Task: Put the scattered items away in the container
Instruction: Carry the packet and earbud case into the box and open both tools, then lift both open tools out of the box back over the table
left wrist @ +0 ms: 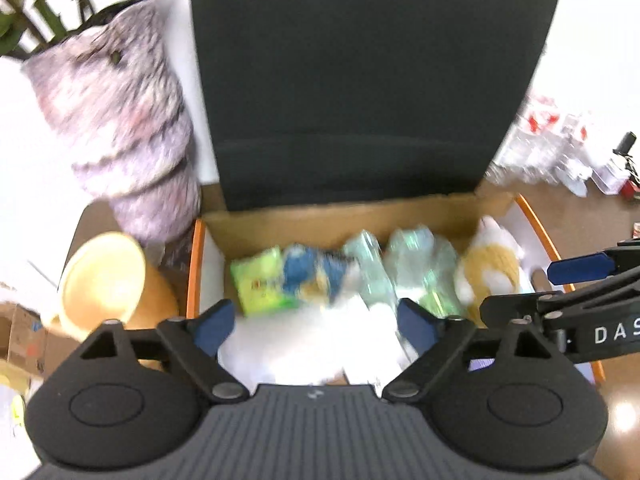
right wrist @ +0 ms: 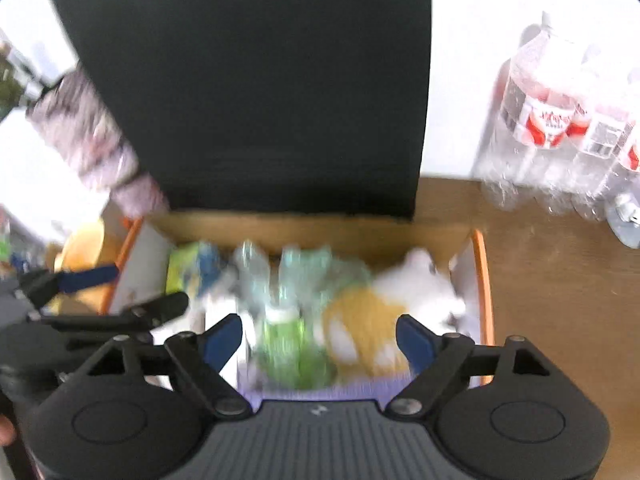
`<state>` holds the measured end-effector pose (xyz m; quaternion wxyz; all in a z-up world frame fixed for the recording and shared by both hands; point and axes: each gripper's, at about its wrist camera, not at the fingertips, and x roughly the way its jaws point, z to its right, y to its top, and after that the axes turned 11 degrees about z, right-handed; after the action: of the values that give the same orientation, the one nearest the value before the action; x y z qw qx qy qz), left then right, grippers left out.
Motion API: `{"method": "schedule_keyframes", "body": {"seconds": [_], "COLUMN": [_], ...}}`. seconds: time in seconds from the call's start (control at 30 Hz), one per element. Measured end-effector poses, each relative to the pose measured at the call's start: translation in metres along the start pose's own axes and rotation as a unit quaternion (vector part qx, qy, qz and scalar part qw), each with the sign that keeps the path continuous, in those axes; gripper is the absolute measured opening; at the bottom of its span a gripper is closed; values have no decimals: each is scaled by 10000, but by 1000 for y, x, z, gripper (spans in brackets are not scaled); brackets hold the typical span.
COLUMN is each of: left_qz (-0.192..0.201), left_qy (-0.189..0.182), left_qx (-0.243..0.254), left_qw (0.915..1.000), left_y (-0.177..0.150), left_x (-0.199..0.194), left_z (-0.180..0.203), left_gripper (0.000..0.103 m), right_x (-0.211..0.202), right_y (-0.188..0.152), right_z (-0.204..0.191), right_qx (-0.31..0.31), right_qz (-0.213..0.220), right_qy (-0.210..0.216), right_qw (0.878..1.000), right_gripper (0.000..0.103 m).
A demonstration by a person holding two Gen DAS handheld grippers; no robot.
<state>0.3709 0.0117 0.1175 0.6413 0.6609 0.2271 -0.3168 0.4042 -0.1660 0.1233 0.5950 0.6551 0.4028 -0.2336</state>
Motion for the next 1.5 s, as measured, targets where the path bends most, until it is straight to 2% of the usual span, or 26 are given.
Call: {"method": "schedule_keyframes", "body": {"seconds": [0.13,0.23,0.6,0.87,0.97,1.13,1.23,1.33,1.5], "left_qz": [-45,123,220,314,335,267,518,836,1314], "left_qy": [273,430,396,394,353,444,332,167,631], "left_qx": [32,17,-187,-85,-66,-128,-208,-182,-19], "left_qw": [9996,9990,9988,9987,9988,9986,9979,9962,9893], "left_y": [-16,-18,-41,-58,-71,-87,-98,-117,-154], "left_x": [-27,-60,-154,-198,-207,-219,-233,-239,-239], "left_z": [-6,-8,-1,17,21,23,24,27,38], "left_gripper": [100,103,103,103,103,103,103,103,103], "right_x": [-20,-35,-125,-168,-179,-192,-200,-208,-205], "right_y": [-21,-39,-78,-106,-116,-133,-143,-159,-192], "right_z": [2,-1,-32,-40,-38,-33,-33,-33,-28], "right_qx": [23,-112,-307,-387,-331,-190,-155,-208,-202], "right_qz": [-280,-439,-201,-75,12,94,199,514,1142], "right_qy": [-57,-228,-310,-302,-292,-232,-212,-31,-6], "right_qw": [9996,9987,9988,9988,9990,9995,9995,9985,9933], "right_gripper": [87,87,88,88,94,95,95,96,98]}}
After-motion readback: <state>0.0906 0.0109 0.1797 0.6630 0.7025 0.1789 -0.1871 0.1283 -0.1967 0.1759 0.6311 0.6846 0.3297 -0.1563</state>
